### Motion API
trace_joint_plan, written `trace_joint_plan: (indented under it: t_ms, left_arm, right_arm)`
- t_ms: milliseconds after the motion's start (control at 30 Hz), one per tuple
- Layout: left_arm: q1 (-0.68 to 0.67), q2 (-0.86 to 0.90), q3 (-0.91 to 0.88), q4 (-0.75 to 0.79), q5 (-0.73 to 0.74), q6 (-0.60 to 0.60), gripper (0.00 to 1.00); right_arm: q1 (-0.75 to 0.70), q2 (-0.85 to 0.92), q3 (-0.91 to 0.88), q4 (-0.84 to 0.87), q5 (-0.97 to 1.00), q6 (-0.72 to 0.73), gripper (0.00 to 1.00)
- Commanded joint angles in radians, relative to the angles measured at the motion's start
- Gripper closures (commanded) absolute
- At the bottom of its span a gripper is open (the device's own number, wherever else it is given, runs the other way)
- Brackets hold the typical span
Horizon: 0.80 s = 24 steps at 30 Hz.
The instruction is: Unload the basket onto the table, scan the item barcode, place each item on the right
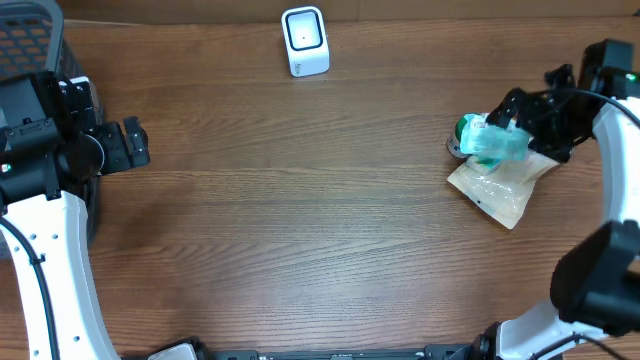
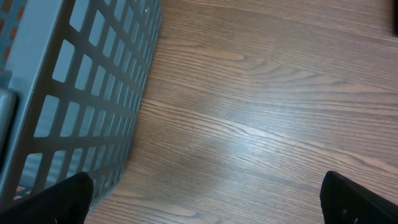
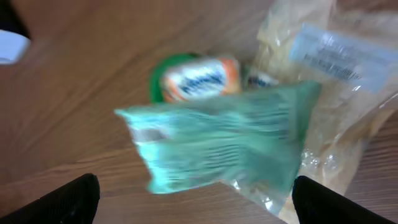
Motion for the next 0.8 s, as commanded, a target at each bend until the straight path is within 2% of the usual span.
trace_joint_plan:
  t_ms: [0,200,500,633,767]
  left_arm:
    - [-0.006,0.003,0.006,0.003,0.008,0.011,0.00]
    - [-0.006,0.003,0.006,0.003,0.008,0.011,0.01]
    - [-0.006,0.003,0.006,0.003,0.008,0.011,0.00]
    - [-0.006,0.003,0.006,0.003,0.008,0.011,0.00]
    - [-0.006,0.003,0.006,0.003,0.008,0.011,0.00]
  right_arm:
    - [0.005,-0.132,0.055,-0.003,-0.002,0.002,0.00]
    - [0.007,-0.255,0.055,-0.013,-0.012,0.002,0.00]
    - [0.027,-0.332,0.055,-0.103,-0.177,-0.027,0.00]
    - [0.108,-0.383,0.055,-0.140,-0.171,-0.119,0.00]
    - [0.238,-0.457,0.055,-0.143,-0.092,-0.110,0.00]
